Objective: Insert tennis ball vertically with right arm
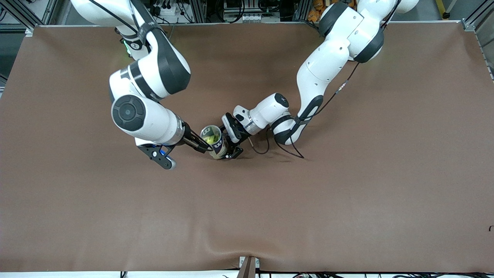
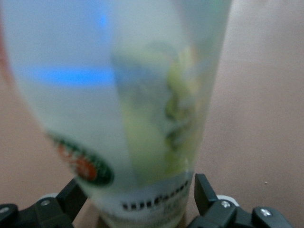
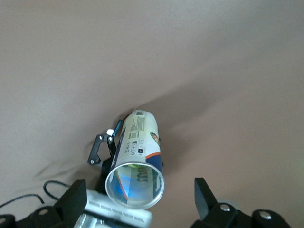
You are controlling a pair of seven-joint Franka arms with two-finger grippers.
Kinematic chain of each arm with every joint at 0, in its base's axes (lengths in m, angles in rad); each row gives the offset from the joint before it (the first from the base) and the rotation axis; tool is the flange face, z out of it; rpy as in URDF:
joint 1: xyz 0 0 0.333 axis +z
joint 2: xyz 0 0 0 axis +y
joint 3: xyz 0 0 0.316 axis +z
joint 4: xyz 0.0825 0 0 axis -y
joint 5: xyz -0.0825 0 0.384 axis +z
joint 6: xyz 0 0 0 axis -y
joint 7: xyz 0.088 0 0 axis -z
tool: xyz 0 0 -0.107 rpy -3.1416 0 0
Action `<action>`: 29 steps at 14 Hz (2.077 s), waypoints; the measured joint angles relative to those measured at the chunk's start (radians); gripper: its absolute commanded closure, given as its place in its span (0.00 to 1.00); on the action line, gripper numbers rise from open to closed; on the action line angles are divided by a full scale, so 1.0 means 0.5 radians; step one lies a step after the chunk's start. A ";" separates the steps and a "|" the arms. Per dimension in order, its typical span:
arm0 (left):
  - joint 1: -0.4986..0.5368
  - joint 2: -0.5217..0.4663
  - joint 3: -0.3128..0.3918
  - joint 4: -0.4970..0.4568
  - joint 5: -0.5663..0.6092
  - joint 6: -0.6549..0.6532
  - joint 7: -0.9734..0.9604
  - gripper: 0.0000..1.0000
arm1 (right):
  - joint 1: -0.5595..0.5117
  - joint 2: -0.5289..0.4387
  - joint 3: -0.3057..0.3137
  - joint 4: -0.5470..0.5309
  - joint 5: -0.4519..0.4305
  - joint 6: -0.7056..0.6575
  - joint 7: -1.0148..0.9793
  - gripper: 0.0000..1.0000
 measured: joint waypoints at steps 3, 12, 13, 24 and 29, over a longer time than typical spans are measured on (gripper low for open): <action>0.000 0.000 -0.001 0.000 0.000 0.000 0.000 0.00 | -0.058 -0.037 -0.001 0.166 -0.001 -0.199 -0.007 0.00; 0.056 -0.001 -0.090 -0.023 0.000 0.000 -0.024 0.00 | -0.975 -0.228 -0.026 0.375 -0.044 -0.671 -1.678 0.00; 0.083 -0.008 -0.124 -0.054 0.000 0.000 -0.038 0.00 | -1.060 -0.274 -0.026 0.404 -0.093 -0.745 -1.859 0.00; 0.404 -0.446 -0.161 -0.761 0.004 -0.002 -0.076 0.00 | -1.080 -1.026 0.060 -0.319 -0.445 -0.685 -1.954 0.00; 0.531 -0.585 -0.204 -0.864 0.007 -0.171 -0.273 0.00 | -1.080 -1.036 0.063 -0.203 -0.501 -0.725 -1.955 0.00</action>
